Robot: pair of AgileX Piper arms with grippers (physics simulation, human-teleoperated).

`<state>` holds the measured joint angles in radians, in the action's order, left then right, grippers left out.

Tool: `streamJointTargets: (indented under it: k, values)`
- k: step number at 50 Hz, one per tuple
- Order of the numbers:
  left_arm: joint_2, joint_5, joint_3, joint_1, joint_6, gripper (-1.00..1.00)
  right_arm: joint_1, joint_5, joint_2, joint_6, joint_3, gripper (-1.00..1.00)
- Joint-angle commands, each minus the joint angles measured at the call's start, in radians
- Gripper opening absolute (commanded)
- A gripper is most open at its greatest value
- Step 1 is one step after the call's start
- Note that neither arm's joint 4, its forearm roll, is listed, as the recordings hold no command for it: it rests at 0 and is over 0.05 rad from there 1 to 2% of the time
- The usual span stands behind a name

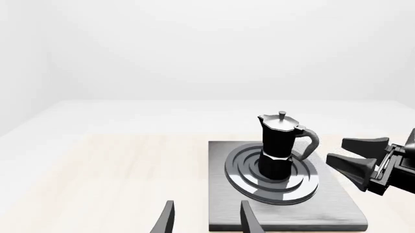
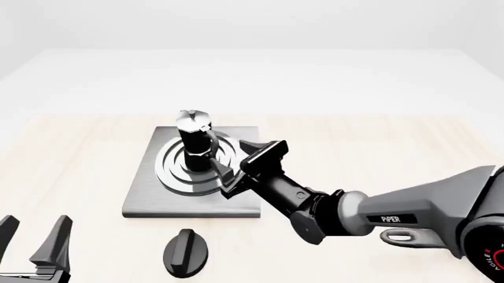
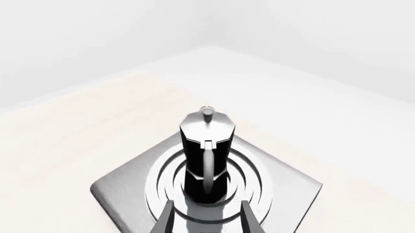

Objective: Put the moka pot on the stove.

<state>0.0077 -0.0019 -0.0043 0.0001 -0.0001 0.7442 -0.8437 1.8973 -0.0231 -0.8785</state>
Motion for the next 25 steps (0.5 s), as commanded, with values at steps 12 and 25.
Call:
streamJointTargets:
  k: [12,25]
  values:
    - [0.0,0.0,0.0,0.0,0.0,1.0,-0.062,-0.038,-0.086,-0.031,0.104,1.0]
    - [0.0,0.0,0.0,0.0,0.0,1.0,-0.06,-0.062,-0.199,-0.02,0.25,1.0]
